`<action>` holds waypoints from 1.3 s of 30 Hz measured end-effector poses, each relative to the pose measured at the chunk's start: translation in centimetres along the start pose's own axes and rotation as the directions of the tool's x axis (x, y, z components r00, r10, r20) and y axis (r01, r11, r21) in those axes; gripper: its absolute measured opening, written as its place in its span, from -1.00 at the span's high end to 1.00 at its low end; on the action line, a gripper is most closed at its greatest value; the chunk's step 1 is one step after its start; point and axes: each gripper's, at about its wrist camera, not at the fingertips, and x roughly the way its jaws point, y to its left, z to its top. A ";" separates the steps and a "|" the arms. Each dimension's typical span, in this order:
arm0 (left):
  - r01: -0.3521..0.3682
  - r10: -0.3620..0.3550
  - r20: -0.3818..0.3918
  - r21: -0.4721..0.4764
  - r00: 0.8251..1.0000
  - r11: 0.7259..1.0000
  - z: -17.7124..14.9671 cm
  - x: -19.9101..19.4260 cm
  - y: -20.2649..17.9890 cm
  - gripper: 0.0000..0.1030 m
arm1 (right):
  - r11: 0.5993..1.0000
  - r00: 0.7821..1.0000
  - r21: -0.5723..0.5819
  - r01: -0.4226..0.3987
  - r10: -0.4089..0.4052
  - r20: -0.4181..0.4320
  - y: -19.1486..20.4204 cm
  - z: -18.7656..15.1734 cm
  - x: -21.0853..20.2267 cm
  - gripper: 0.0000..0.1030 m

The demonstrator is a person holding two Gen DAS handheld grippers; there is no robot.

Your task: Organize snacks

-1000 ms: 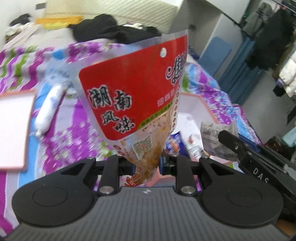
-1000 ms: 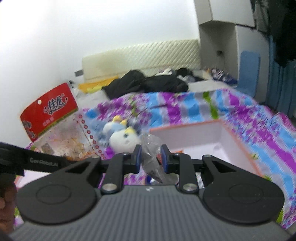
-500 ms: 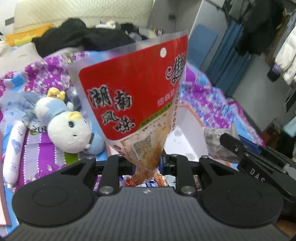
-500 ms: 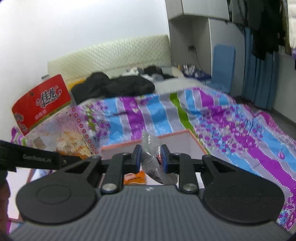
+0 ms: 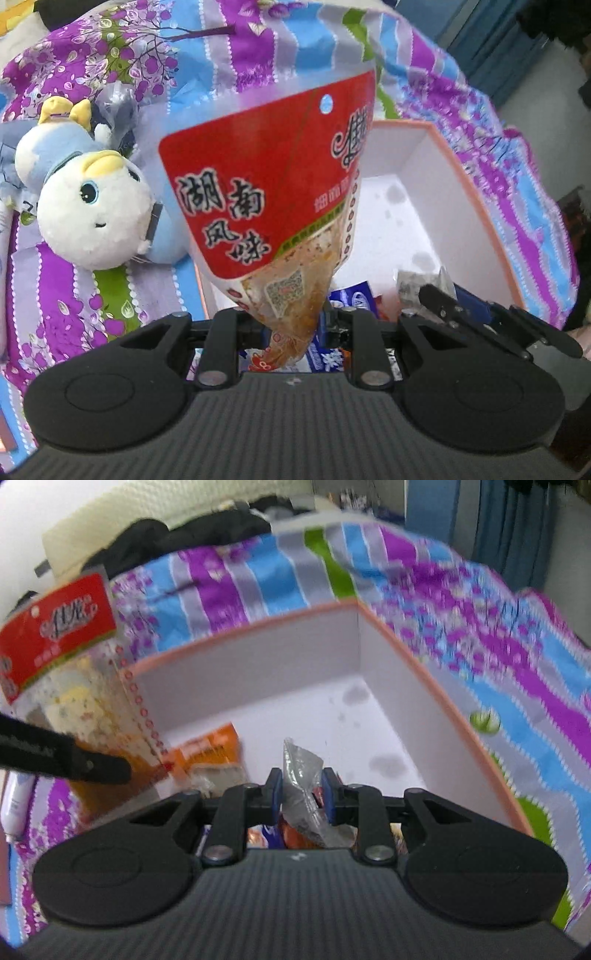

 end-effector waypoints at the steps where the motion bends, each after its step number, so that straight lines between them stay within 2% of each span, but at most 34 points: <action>1: 0.002 -0.001 -0.007 0.010 1.000 1.000 0.1 0.4 -0.1 0.49 | 1.000 1.000 0.003 -0.002 0.002 -0.014 -0.1 -0.2 0.4 0.47; 6: 0.020 -0.019 -0.008 0.011 1.000 1.000 -0.6 0.9 -0.5 0.43 | 1.000 0.999 -0.007 -0.009 0.009 -0.033 -0.3 -0.9 0.7 0.45; 7: 0.026 -0.026 -0.003 0.020 1.000 0.999 -0.7 0.7 -0.6 0.30 | 1.000 0.999 0.003 -0.014 0.014 -0.032 -0.5 -0.9 0.6 0.36; 10: 0.021 -0.022 0.030 0.033 0.999 0.999 -1.0 -0.6 -1.0 -0.29 | 1.000 1.000 0.018 -0.020 0.020 -0.010 -0.8 -0.6 -0.5 0.05; 13: 0.016 -0.021 0.067 0.075 0.998 0.997 -1.3 -2.5 -1.4 -0.31 | 0.999 0.999 0.012 -0.030 0.030 0.019 -1.0 -0.4 -2.2 0.04; 19: 0.030 -0.042 0.144 0.083 0.989 0.996 -2.0 -8.2 -1.9 -0.31 | 0.999 0.993 0.008 -0.048 0.047 0.107 -1.0 0.8 -7.1 0.04; 22: 0.048 -0.064 0.183 0.094 0.981 0.994 -2.7 -11.3 -2.4 -0.31 | 0.998 0.985 0.004 -0.063 0.061 0.161 -0.6 1.5 -10.3 0.04; 27: 0.035 -0.065 0.245 0.125 0.967 0.992 -4.4 -16.1 -2.8 -0.31 | 0.997 0.966 -0.023 -0.076 0.079 0.246 0.1 1.9 -15.3 0.04; 33: 0.058 -0.092 0.319 0.113 0.943 0.992 -7.2 -20.6 -1.8 -0.31 | 0.996 0.943 -0.054 -0.073 0.087 0.322 0.7 0.6 -20.3 0.04; 39: 0.057 -0.100 0.380 0.122 0.920 0.991 -10.8 -23.5 -1.2 -0.31 | 0.996 0.929 -0.064 -0.063 0.082 0.360 1.2 -2.0 -23.3 0.04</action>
